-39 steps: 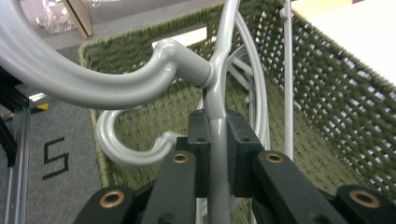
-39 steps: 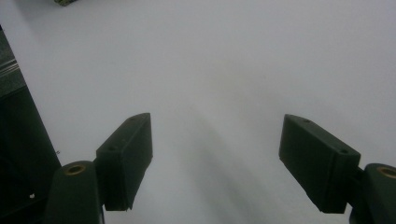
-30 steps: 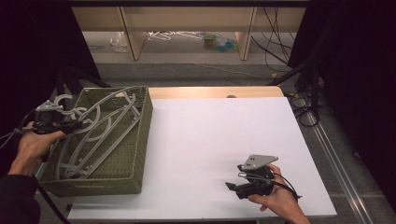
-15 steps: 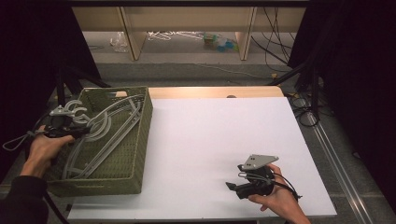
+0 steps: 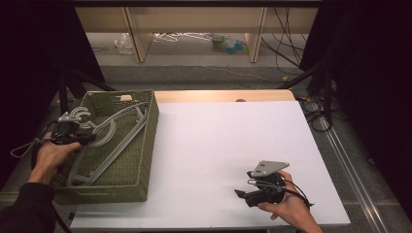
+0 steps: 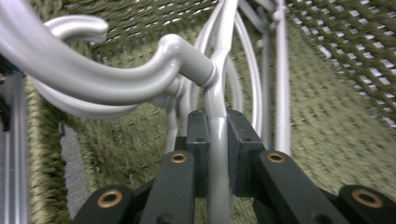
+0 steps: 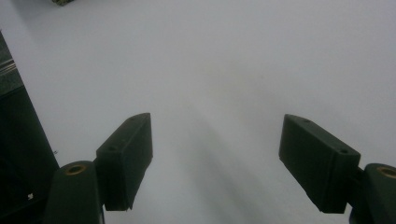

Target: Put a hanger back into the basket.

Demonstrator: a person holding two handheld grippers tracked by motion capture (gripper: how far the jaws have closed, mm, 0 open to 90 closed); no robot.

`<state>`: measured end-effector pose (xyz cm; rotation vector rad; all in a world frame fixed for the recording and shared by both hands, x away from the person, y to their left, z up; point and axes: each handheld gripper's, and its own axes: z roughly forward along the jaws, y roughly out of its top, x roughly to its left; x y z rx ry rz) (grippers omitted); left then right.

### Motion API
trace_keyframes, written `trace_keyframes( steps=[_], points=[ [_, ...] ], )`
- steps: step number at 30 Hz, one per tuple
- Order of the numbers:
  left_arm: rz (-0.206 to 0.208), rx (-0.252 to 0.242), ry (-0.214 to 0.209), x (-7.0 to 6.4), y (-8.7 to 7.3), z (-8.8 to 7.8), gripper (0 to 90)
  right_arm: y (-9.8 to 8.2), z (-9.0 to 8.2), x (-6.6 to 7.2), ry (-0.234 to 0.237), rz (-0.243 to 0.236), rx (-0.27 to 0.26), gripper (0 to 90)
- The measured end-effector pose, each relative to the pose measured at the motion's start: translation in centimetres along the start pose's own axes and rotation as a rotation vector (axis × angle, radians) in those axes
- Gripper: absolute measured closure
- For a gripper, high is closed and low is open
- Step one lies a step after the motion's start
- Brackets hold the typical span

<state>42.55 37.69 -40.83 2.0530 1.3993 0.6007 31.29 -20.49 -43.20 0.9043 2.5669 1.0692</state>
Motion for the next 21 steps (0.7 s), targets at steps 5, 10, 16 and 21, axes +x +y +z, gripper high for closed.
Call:
trace_keyframes(
  steps=[5,10,16,21],
  points=[
    [-0.004,0.025,0.001,-0.1,-0.3,0.0,76.2,0.0,0.1,0.0,-0.003,-0.006,-0.002,26.6],
    [-0.004,-0.01,0.042,0.2,-0.4,-1.0,67.1,0.0,0.2,0.1,-0.009,-0.004,-0.011,26.6],
    [-0.012,-0.102,0.011,-0.8,-0.3,-2.6,63.4,0.0,0.2,0.1,-0.009,-0.002,-0.015,26.6],
    [-0.063,-0.185,-0.007,-1.3,-0.4,-3.7,58.2,0.0,0.2,0.1,-0.005,-0.002,-0.004,26.7]
  ],
)
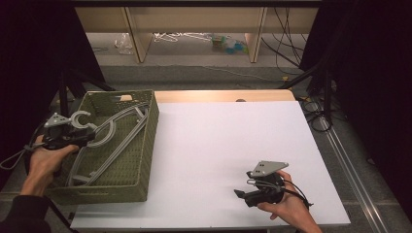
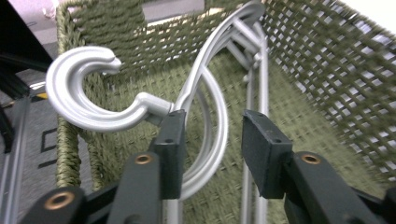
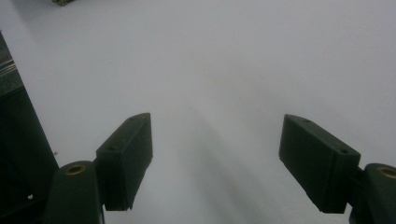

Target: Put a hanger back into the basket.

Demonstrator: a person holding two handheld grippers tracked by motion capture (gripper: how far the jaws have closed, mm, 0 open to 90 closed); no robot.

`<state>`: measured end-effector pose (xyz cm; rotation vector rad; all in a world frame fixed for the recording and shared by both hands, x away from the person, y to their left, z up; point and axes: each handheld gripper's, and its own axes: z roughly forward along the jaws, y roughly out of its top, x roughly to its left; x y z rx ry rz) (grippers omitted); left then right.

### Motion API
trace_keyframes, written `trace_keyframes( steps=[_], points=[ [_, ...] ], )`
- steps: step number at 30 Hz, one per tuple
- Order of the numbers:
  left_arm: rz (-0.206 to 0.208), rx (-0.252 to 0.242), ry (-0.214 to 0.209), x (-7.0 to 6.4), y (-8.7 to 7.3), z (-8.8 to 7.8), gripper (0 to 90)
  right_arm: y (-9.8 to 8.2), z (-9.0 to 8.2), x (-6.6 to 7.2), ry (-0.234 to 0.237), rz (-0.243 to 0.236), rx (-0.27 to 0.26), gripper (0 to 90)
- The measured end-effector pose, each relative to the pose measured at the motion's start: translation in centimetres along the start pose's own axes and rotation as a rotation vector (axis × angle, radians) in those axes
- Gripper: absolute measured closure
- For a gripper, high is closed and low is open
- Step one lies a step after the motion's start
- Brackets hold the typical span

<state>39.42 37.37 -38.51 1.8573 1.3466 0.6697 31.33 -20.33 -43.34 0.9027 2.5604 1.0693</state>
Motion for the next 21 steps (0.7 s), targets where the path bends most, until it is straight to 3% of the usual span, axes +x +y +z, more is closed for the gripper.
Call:
trace_keyframes(
  steps=[3,6,8,13,18,21],
  points=[
    [-0.022,-0.041,0.008,0.1,0.0,-1.0,53.8,0.0,0.1,0.1,-0.004,0.002,-0.012,26.7],
    [-0.067,-0.084,-0.013,0.0,-0.1,-2.3,52.1,0.0,0.0,0.0,-0.004,0.001,-0.016,26.6],
    [-0.063,-0.105,-0.031,-0.6,-0.1,-2.8,50.3,0.0,0.1,0.0,-0.005,0.003,-0.014,26.6],
    [-0.041,-0.142,-0.09,-3.5,0.2,-3.6,45.9,0.1,0.0,0.0,0.004,0.0,0.001,26.6],
    [-0.02,-0.166,-0.142,-6.1,0.4,-3.8,39.1,0.0,0.2,0.0,-0.004,-0.005,-0.02,26.4],
    [-0.024,-0.183,-0.185,-7.5,0.5,-3.8,35.0,0.0,0.1,0.0,0.001,-0.004,-0.011,26.3]
  ],
)
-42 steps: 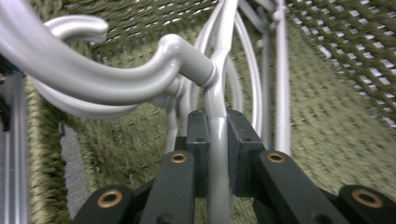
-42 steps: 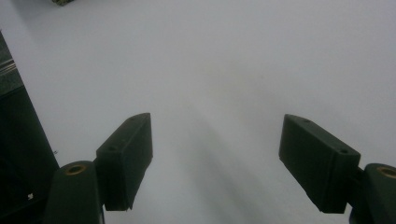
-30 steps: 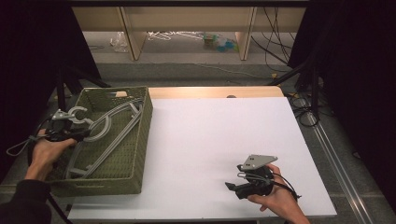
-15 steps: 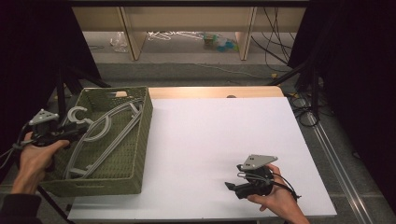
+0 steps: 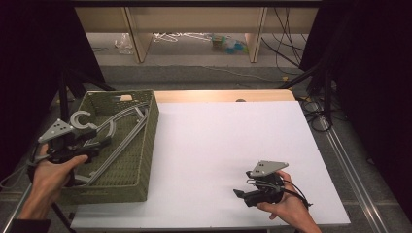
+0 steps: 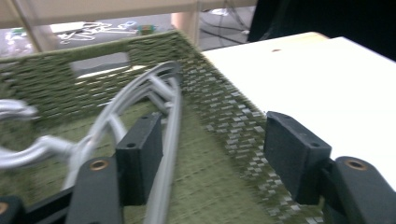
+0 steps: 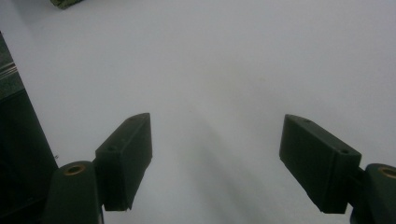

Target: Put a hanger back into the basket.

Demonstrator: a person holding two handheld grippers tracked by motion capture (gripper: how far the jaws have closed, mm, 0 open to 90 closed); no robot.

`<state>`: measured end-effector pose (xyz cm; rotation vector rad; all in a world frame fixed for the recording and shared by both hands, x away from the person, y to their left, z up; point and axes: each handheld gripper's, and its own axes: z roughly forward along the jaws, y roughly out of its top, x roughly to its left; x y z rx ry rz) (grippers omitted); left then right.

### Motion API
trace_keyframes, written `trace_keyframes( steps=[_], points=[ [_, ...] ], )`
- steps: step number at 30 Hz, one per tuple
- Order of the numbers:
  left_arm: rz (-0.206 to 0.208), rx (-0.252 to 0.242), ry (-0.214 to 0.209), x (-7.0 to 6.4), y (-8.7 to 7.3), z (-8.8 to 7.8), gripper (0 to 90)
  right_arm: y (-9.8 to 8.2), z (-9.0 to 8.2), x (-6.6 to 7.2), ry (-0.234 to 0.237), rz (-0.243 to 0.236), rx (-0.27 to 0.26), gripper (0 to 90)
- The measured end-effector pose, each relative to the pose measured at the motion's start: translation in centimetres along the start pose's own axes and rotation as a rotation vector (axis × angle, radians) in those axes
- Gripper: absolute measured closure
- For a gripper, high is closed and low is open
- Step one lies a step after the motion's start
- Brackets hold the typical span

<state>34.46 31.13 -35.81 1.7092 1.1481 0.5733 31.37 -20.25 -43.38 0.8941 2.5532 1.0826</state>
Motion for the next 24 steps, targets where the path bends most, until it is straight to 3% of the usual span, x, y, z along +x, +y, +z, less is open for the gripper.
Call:
trace_keyframes(
  steps=[15,24],
  points=[
    [0.027,-0.035,-0.117,-5.9,-1.0,0.3,27.6,0.0,0.1,-0.2,0.01,0.01,-0.008,24.1],
    [0.065,-0.021,-0.192,-8.8,-1.8,1.0,26.9,0.2,0.2,0.0,0.014,-0.005,-0.016,23.8]
  ],
)
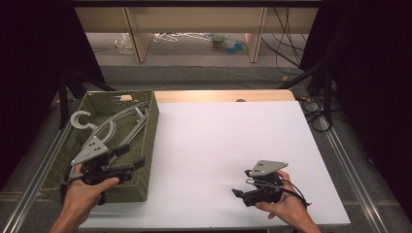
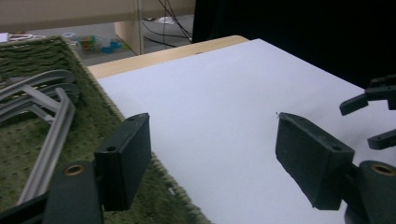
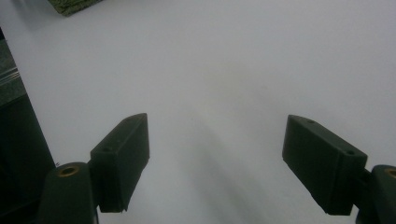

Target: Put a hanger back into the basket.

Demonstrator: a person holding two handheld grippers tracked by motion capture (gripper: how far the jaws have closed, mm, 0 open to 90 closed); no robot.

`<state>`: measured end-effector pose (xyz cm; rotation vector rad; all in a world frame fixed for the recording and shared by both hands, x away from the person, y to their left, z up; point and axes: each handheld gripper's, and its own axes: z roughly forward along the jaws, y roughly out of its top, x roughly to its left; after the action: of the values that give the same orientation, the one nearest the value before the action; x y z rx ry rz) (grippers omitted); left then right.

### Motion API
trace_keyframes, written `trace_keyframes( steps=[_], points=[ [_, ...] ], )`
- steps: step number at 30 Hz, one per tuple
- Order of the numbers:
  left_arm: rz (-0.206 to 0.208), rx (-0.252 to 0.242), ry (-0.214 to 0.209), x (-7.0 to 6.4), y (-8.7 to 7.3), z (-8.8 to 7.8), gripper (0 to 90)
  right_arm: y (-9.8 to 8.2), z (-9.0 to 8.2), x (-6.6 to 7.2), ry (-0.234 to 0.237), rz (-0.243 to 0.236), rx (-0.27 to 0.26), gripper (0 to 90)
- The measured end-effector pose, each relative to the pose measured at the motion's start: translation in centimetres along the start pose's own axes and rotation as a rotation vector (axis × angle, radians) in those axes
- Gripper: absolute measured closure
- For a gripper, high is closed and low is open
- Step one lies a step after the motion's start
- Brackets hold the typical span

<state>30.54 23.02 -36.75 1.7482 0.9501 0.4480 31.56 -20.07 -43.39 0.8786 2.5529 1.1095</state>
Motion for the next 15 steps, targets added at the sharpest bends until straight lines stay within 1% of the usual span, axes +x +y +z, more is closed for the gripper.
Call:
trace_keyframes(
  steps=[3,4,5,6,8,9,10,12,13,15],
  points=[
    [-0.005,0.002,-0.016,-0.7,-0.2,0.5,26.9,0.0,0.1,0.0,0.001,0.002,0.002,23.6],
    [0.016,0.007,-0.031,-0.9,-0.3,0.6,26.9,0.0,0.1,0.0,0.001,0.0,0.001,23.6],
    [-0.001,0.005,-0.03,-1.2,-0.3,0.7,26.9,0.0,0.1,-0.1,0.003,0.002,0.002,23.6],
    [0.006,0.009,-0.038,-1.4,-0.4,0.8,26.9,0.0,0.1,-0.1,0.005,0.005,0.004,23.6],
    [0.005,0.014,-0.056,-2.0,-0.7,1.1,26.9,-0.1,0.1,0.0,0.0,0.013,0.005,23.5],
    [0.021,0.017,-0.063,-2.2,-0.8,1.2,26.9,-0.1,0.0,0.0,-0.002,0.013,0.002,23.5],
    [0.013,0.022,-0.067,-2.7,-1.0,1.4,26.9,-0.1,0.0,0.0,-0.001,0.014,0.0,23.5],
    [0.027,0.036,-0.082,-3.3,-1.4,1.6,26.9,0.0,-0.1,0.0,-0.006,0.013,-0.009,23.5],
    [0.033,0.043,-0.088,-3.7,-1.7,1.7,26.8,0.1,-0.1,0.0,-0.002,0.015,-0.017,23.4],
    [0.039,0.045,-0.093,-4.2,-2.0,1.8,26.8,0.2,0.0,0.0,0.001,0.01,-0.026,23.3]
  ],
)
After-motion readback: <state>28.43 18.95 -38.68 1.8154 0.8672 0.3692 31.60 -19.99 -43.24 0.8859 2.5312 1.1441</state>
